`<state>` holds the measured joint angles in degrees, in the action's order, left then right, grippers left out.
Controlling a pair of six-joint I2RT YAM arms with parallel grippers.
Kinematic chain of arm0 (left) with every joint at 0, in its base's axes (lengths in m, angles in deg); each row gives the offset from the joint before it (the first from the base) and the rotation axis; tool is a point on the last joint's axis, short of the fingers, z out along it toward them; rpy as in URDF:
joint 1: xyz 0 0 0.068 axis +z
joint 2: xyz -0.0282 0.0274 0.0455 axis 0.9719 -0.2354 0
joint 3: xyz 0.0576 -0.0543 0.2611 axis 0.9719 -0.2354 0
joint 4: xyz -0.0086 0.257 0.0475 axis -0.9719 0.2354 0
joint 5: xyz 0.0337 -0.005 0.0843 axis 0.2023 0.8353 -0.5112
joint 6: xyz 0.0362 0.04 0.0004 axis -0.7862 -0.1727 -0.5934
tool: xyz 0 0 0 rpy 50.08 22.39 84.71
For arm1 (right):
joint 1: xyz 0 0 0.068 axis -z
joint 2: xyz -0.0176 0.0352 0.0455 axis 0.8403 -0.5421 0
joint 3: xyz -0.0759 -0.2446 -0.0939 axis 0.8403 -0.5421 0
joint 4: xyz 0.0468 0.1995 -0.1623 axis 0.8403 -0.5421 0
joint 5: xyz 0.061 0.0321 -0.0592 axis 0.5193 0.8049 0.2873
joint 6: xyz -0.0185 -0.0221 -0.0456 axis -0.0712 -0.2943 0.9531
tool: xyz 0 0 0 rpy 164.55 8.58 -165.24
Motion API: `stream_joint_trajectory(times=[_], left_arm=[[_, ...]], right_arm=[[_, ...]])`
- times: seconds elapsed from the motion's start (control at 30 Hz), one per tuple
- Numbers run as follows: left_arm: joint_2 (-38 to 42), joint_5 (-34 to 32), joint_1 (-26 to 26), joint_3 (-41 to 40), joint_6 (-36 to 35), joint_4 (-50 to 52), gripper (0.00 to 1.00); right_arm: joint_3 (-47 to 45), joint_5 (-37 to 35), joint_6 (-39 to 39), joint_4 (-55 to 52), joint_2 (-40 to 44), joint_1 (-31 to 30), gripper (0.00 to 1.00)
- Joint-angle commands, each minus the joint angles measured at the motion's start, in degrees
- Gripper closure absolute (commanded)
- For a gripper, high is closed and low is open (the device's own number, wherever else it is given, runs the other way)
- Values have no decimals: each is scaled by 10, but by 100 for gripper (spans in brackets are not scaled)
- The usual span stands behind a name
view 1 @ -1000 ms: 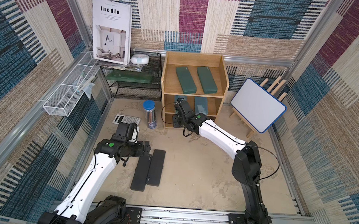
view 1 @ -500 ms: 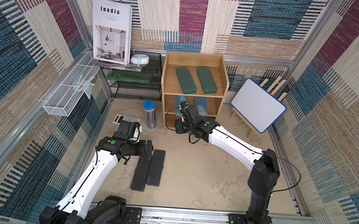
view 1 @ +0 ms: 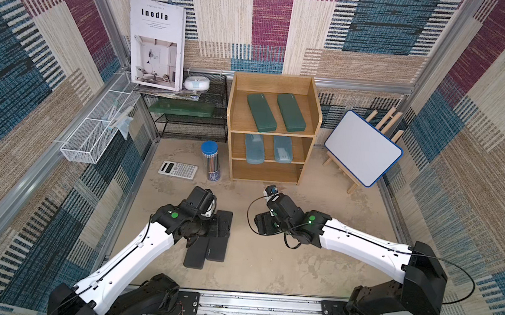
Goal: Place the pencil cases on the shelf according to color
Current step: Pick up the pencil case from the center of the board.
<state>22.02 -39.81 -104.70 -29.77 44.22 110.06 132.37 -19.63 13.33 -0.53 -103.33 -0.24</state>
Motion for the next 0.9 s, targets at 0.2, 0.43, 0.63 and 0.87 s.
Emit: stream_joint_trajectory(times=[0.2,0.43,0.63,0.87], left_arm=[[-19,-58,-65,-70,101,-92,1],[-70,-70,-90,-85,112,-125,1],[-118,-77,-105,-90,120,-174,1],[-163,-125,-109,-104,133,-208,1]], right_arm=[[-109,-17,-61,43,78,-26,4],[-127,-24,-60,42,96,-28,1],[-122,-31,-56,33,90,-28,1],[-125,-38,-57,25,91,-28,0]])
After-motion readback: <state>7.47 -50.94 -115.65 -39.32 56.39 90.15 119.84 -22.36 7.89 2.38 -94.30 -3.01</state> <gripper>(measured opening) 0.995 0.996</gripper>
